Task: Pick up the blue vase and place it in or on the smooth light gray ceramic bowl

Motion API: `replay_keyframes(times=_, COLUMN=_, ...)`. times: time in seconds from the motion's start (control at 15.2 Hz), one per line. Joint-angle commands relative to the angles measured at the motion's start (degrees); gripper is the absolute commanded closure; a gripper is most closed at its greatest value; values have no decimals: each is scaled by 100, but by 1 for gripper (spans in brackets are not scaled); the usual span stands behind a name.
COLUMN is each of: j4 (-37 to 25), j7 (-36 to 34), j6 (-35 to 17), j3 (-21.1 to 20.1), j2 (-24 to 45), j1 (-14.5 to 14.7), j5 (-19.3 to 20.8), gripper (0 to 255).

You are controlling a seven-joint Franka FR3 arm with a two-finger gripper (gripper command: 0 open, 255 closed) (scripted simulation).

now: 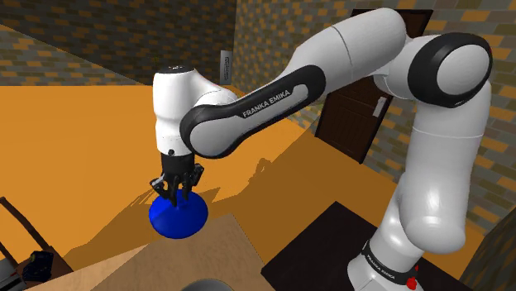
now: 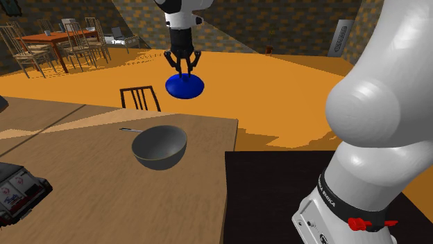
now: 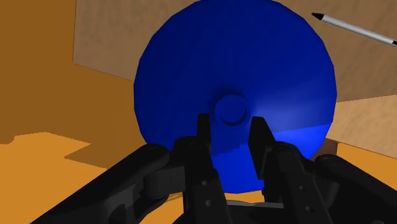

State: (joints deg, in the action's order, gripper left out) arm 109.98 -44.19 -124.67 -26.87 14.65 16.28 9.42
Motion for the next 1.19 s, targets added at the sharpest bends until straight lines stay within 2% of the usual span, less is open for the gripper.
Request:
replay_keyframes(times=0.0, j4=183, j7=-105, j6=-6, j3=-79, j2=-193, j1=54, j5=-79, gripper=255)
replay_keyframes(times=0.53, j4=1066, j7=-703, j6=-12, j3=-527, j2=-1169, j1=415, j5=-569, gripper=255)
replay_keyframes(times=1.06, j4=1522, j7=-1454, j6=196, j3=-1047, j2=-1954, j1=930, j5=-1084, gripper=255)
replay_keyframes(times=1.12, j4=1568, j7=-1475, j6=119, j3=-1056, j2=-1914, j1=929, j5=-1057, gripper=255)
